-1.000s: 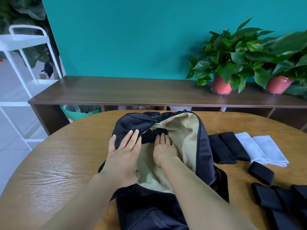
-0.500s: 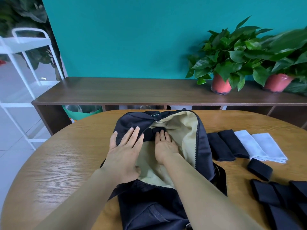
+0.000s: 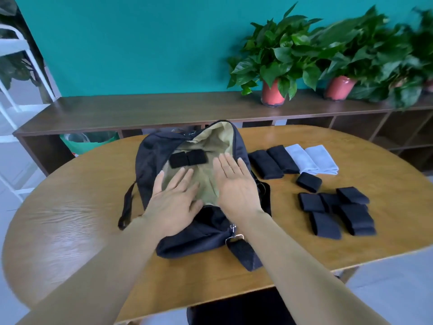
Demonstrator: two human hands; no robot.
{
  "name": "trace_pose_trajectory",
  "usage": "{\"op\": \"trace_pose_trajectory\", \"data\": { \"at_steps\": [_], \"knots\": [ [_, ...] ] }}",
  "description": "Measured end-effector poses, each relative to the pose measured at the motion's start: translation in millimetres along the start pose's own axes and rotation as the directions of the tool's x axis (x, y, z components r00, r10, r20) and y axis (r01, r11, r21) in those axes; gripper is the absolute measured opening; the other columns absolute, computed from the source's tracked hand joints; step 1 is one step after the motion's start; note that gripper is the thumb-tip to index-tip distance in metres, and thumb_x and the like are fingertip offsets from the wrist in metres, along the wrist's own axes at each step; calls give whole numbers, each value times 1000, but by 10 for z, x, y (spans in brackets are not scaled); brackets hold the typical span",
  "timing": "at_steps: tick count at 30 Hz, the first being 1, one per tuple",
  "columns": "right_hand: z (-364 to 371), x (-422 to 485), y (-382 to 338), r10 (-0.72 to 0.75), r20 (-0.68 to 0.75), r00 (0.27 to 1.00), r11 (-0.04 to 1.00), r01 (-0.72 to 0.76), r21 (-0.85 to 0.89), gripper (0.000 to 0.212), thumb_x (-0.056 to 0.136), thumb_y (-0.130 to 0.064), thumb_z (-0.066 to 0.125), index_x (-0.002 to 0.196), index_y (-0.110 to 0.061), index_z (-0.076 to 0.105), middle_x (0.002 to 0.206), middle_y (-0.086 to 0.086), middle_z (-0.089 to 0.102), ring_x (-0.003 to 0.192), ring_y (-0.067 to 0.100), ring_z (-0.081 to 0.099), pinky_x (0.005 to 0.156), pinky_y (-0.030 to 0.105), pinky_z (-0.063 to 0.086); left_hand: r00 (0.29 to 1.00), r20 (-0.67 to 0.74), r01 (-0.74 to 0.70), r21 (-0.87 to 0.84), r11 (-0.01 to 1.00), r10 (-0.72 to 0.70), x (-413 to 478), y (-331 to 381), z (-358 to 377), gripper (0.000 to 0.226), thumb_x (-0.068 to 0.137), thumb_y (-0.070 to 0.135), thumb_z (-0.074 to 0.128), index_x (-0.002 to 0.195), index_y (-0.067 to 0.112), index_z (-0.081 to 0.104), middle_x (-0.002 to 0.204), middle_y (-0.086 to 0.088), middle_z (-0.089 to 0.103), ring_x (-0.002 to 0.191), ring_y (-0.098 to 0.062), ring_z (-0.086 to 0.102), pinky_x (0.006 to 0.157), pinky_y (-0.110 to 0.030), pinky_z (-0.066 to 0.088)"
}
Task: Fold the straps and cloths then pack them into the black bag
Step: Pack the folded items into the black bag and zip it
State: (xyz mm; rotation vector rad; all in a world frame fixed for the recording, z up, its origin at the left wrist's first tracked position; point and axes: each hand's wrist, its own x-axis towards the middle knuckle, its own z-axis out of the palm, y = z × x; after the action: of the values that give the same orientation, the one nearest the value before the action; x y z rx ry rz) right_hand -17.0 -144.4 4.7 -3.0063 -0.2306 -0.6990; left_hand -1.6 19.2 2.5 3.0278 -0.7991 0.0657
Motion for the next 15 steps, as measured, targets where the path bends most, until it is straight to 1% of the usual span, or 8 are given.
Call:
{"op": "trace_pose_trajectory", "data": {
  "at_steps": [1, 2, 4, 6, 8, 10, 12, 15],
  "knots": [
    [-24, -147, 101, 5, -80, 997, 1000, -5, -2, 55, 80, -3, 31, 131, 6, 51, 135, 23, 51, 129, 33, 45, 107, 50, 35, 1000, 21, -10, 9, 1000, 10, -19, 59, -5, 55, 101, 50, 17, 151, 28, 20, 161, 3, -9, 146, -11, -16, 113, -50, -17],
    [-56, -300, 206, 22, -97, 995, 1000, -23, -13, 57, 78, -4, 28, 127, 6, 54, 132, 22, 53, 127, 34, 48, 106, 51, 37, 999, 44, -20, 20, 1000, 19, -34, 111, -5, 56, 101, 50, 14, 152, 27, 17, 161, 3, -10, 146, -11, -16, 114, -51, -16],
    [-112, -605, 447, 97, -97, 991, 992, -103, -66, 59, 78, -4, 24, 127, 6, 55, 132, 23, 53, 127, 35, 48, 106, 52, 37, 996, 83, -37, 45, 998, 33, -61, 193, -14, 57, 101, 49, 11, 153, 27, 15, 161, 2, -10, 146, -12, -15, 114, -51, -14],
    [-138, -858, 713, 234, -48, 971, 965, -238, -108, 58, 81, -5, 22, 129, 5, 53, 135, 23, 51, 129, 36, 45, 108, 51, 33, 993, 113, -43, 75, 996, 34, -81, 248, -25, 56, 101, 49, 9, 153, 27, 12, 161, 2, -10, 146, -12, -14, 115, -51, -12],
    [-130, -1072, 971, 376, 58, 925, 919, -365, -148, 54, 89, -6, 26, 141, 3, 37, 147, 21, 36, 139, 35, 30, 114, 47, 19, 991, 130, -38, 97, 995, 25, -92, 281, -37, 57, 101, 49, 8, 153, 27, 10, 161, 3, -9, 147, -12, -12, 115, -52, -11],
    [-85, -1226, 1196, 492, 215, 844, 870, -464, -169, 54, 100, -17, 25, 150, -3, 12, 158, 15, 10, 146, 29, 6, 118, 43, 5, 989, 144, -29, 105, 994, 13, -99, 300, -41, 57, 101, 49, 7, 153, 27, 10, 161, 3, -7, 147, -12, -11, 116, -52, -10],
    [-57, -1314, 1280, 559, 351, 752, 828, -533, -175, 56, 103, -28, 22, 151, -8, 1, 159, 11, -2, 146, 27, -3, 119, 42, 3, 988, 154, -21, 108, 994, 4, -108, 309, -41, 57, 101, 50, 7, 153, 27, 9, 161, 3, -7, 147, -11, -10, 116, -52, -10],
    [9, -1334, 1157, 550, 398, 734, 831, -530, -171, 57, 103, -30, 20, 151, -8, -1, 159, 12, -4, 146, 27, -4, 119, 41, 4, 987, 160, -13, 112, 994, -5, -122, 305, -32, 57, 101, 50, 8, 153, 27, 9, 161, 4, -6, 147, -11, -10, 115, -52, -10]
  ]
}}
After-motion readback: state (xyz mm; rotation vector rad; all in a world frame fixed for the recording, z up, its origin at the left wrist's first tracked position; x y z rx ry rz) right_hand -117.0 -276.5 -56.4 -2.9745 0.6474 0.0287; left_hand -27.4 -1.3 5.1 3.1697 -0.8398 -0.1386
